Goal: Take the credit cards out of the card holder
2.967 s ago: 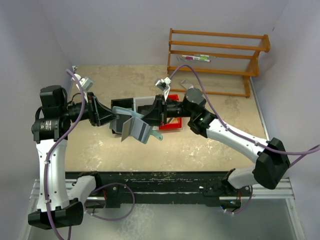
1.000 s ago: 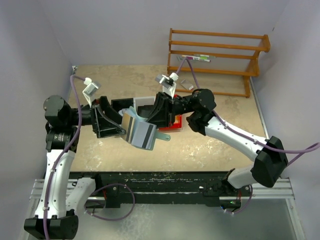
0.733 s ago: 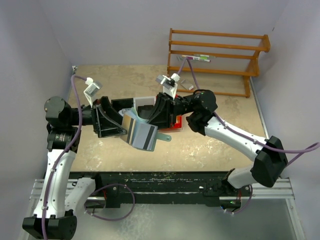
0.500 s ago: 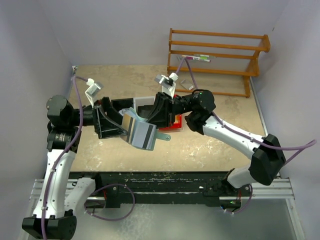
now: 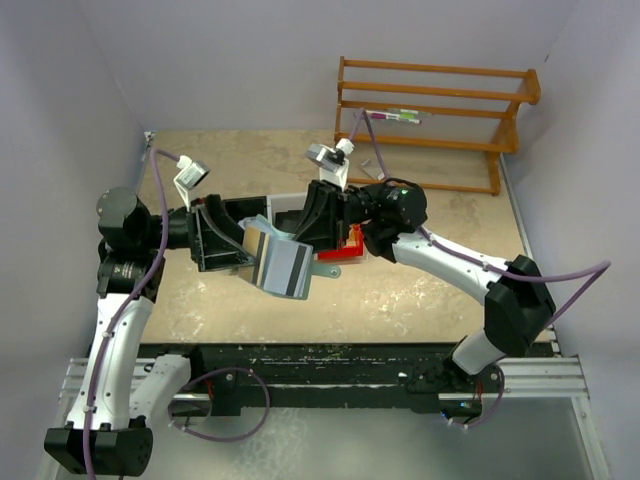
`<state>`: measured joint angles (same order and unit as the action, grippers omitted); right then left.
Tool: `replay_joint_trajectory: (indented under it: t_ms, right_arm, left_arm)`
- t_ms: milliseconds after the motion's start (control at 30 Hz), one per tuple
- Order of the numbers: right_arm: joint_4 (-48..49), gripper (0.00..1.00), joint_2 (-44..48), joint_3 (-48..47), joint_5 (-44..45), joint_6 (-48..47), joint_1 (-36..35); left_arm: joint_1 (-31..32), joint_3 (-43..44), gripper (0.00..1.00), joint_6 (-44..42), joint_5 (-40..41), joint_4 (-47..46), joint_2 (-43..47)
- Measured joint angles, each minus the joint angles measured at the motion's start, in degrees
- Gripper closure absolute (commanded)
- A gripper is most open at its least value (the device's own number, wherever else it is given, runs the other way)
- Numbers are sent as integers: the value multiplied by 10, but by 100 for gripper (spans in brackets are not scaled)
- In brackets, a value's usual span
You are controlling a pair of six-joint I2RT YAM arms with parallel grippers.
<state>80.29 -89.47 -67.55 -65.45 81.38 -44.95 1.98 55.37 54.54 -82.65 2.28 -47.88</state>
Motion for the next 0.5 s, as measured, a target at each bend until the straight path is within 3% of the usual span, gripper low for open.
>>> replay_joint_trajectory:
  t_ms: [267, 500]
  right_arm:
    - [31, 100, 0, -17, -3, 25, 0]
    - [54, 100, -8, -17, -3, 38, 0]
  left_arm:
    - [0, 22, 0, -17, -1, 40, -1]
    - [0, 21, 15, 65, -9, -33, 5]
